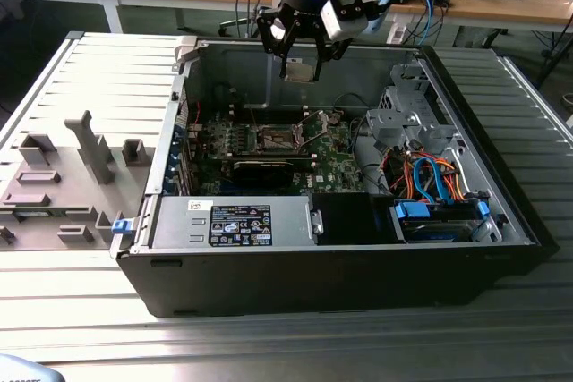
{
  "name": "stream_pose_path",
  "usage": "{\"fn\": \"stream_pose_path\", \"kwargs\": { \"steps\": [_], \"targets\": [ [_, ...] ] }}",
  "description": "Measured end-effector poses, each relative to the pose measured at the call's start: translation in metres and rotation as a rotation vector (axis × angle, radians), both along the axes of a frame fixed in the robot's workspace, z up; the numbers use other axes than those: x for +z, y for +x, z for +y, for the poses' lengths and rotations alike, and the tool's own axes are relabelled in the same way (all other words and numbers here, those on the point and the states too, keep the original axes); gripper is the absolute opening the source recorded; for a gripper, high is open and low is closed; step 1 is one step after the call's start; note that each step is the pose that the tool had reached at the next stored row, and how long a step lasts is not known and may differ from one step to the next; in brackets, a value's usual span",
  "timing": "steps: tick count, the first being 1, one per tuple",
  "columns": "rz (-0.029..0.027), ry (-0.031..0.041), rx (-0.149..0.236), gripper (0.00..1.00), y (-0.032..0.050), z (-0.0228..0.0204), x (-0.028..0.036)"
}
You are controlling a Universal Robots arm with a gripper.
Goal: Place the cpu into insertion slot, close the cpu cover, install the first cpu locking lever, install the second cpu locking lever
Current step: 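Place the cpu into insertion slot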
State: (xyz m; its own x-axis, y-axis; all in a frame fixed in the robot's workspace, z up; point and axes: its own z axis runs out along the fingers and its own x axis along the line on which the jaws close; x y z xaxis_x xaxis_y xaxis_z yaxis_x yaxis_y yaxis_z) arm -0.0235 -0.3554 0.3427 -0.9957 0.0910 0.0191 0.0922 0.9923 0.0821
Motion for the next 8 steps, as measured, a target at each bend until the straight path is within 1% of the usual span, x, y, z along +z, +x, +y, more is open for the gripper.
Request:
{"fn": "stream_pose_path", "kwargs": {
  "steps": [8],
  "targets": [
    [0.0000,0.0001,-0.005,0.55,0.0000,0.0000,0.0000]
  ]
}}
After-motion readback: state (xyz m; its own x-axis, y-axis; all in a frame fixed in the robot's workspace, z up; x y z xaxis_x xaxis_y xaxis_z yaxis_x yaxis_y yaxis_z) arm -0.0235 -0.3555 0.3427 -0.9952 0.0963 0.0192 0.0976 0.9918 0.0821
